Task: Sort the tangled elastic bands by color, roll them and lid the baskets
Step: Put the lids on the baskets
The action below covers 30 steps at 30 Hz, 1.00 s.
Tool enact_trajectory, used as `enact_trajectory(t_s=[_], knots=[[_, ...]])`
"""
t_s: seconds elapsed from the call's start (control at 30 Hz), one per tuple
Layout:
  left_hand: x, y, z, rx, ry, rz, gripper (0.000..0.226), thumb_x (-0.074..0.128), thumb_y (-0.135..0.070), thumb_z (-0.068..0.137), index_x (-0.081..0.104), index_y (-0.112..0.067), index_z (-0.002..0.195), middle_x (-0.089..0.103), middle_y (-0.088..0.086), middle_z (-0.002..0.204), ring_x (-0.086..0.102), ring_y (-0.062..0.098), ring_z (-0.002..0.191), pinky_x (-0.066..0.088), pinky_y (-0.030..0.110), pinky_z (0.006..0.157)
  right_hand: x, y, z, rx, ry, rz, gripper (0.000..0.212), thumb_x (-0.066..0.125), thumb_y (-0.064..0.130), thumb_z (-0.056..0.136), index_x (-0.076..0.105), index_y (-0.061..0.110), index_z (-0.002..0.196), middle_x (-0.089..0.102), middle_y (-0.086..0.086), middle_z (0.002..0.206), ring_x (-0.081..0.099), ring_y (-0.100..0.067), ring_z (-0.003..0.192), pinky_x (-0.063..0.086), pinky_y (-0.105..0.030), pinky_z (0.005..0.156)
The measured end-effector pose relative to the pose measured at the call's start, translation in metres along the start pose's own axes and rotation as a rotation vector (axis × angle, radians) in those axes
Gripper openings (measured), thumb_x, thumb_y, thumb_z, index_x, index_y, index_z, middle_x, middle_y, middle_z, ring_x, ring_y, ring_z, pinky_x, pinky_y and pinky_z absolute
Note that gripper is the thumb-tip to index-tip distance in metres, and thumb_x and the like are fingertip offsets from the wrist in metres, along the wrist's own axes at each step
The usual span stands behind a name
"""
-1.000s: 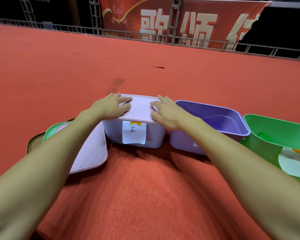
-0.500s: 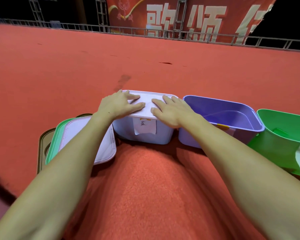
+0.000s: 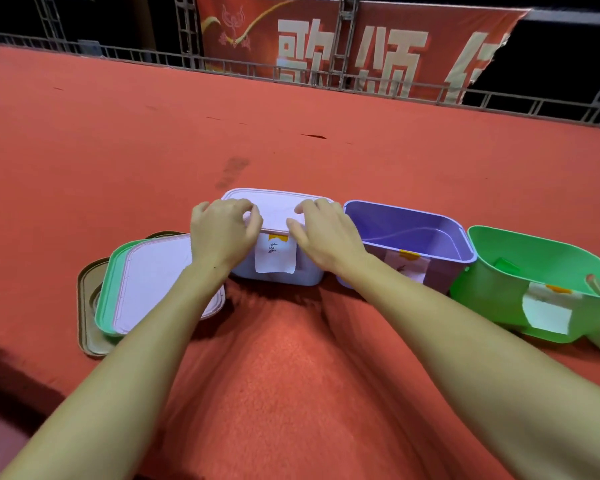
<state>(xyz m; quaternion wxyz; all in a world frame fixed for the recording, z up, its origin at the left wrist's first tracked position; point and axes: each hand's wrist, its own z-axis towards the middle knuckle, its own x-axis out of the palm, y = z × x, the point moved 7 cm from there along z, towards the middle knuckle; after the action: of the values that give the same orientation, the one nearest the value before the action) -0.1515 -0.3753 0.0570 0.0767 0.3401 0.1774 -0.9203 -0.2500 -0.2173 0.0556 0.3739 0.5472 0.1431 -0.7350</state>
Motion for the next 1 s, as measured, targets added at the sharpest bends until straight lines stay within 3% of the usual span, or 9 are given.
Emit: enact_trajectory(t_s=[0.1, 0.23, 0.33, 0.43, 0.57, 0.67, 0.77, 0.9, 1.0], knots=[[-0.026, 0.007, -0.01, 0.022, -0.06, -0.08, 0.025, 0.057, -0.03, 0.096, 0.081, -0.021, 0.097, 0.081, 0.004, 0.092, 0.072, 0.036, 0.084, 0.052, 0.045, 0.083, -0.012, 0.026, -0.018, -0.067, -0.062, 0.106, 0.039, 0.052, 0.04, 0.105, 0.059, 0.017, 0.137, 0.059, -0.008, 0.139, 0.047, -0.036, 0.13, 0.044, -0.052, 0.105], [-0.05, 0.026, -0.026, 0.016, -0.057, -0.09, 0.029, 0.054, -0.034, 0.096, 0.08, -0.023, 0.102, 0.081, 0.001, 0.097, 0.073, 0.035, 0.089, 0.056, 0.047, 0.078, -0.018, 0.07, -0.044, -0.139, -0.148, 0.234, 0.032, 0.057, 0.034, 0.102, 0.063, 0.017, 0.129, 0.062, -0.005, 0.129, 0.051, -0.033, 0.119, 0.046, -0.05, 0.099], [-0.055, 0.049, -0.04, -0.037, 0.007, -0.086, 0.031, 0.053, -0.038, 0.094, 0.079, -0.025, 0.105, 0.08, -0.002, 0.102, 0.073, 0.034, 0.094, 0.057, 0.048, 0.077, -0.002, 0.097, -0.06, -0.128, -0.11, 0.289, 0.029, 0.057, 0.036, 0.102, 0.062, 0.019, 0.124, 0.061, -0.005, 0.122, 0.053, -0.031, 0.116, 0.049, -0.047, 0.092], [-0.051, 0.075, -0.056, -0.126, 0.12, -0.068, 0.032, 0.053, -0.039, 0.092, 0.079, -0.027, 0.107, 0.08, -0.004, 0.106, 0.073, 0.03, 0.099, 0.057, 0.045, 0.078, 0.03, 0.112, -0.072, -0.038, 0.043, 0.354, 0.028, 0.054, 0.043, 0.102, 0.061, 0.021, 0.118, 0.062, -0.006, 0.119, 0.058, -0.03, 0.116, 0.052, -0.048, 0.089], [-0.035, 0.11, -0.083, -0.231, 0.383, 0.017, 0.047, 0.048, -0.053, 0.093, 0.076, -0.029, 0.123, 0.077, -0.005, 0.126, 0.071, 0.027, 0.116, 0.057, 0.042, 0.089, 0.08, 0.112, -0.083, 0.197, 0.294, 0.408, 0.045, 0.054, 0.048, 0.101, 0.06, 0.011, 0.127, 0.065, -0.015, 0.131, 0.06, -0.039, 0.123, 0.051, -0.048, 0.099], [-0.021, 0.112, -0.11, -0.187, 0.598, 0.022, 0.067, 0.044, -0.075, 0.09, 0.07, -0.031, 0.133, 0.071, -0.008, 0.134, 0.065, 0.027, 0.122, 0.052, 0.042, 0.095, 0.104, 0.112, -0.091, 0.321, 0.375, 0.539, 0.041, 0.061, 0.038, 0.097, 0.061, 0.006, 0.123, 0.069, -0.019, 0.125, 0.065, -0.043, 0.116, 0.054, -0.051, 0.097], [-0.019, 0.099, -0.133, -0.09, 0.719, 0.057, 0.092, 0.022, -0.089, 0.082, 0.061, -0.033, 0.144, 0.057, -0.006, 0.147, 0.051, 0.026, 0.128, 0.045, 0.047, 0.1, 0.12, 0.107, -0.092, 0.365, 0.37, 0.669, 0.026, 0.066, 0.025, 0.088, 0.064, 0.018, 0.114, 0.076, -0.014, 0.111, 0.073, -0.039, 0.104, 0.061, -0.056, 0.088], [-0.028, 0.087, -0.141, -0.02, 0.65, 0.097, 0.092, 0.033, -0.09, 0.078, 0.058, -0.035, 0.148, 0.053, -0.007, 0.157, 0.052, 0.026, 0.135, 0.047, 0.048, 0.101, 0.128, 0.087, -0.091, 0.408, 0.325, 0.75, 0.059, 0.056, 0.033, 0.072, 0.066, 0.02, 0.129, 0.077, -0.008, 0.117, 0.074, -0.033, 0.108, 0.061, -0.054, 0.093], [-0.038, 0.069, -0.139, 0.096, 0.53, 0.131, 0.081, 0.041, -0.075, 0.074, 0.068, -0.034, 0.139, 0.067, -0.004, 0.145, 0.065, 0.028, 0.126, 0.056, 0.046, 0.088, 0.102, 0.081, -0.099, 0.429, 0.278, 0.811, 0.054, 0.057, 0.031, 0.076, 0.066, 0.022, 0.129, 0.078, -0.005, 0.108, 0.076, -0.031, 0.099, 0.063, -0.052, 0.089]])
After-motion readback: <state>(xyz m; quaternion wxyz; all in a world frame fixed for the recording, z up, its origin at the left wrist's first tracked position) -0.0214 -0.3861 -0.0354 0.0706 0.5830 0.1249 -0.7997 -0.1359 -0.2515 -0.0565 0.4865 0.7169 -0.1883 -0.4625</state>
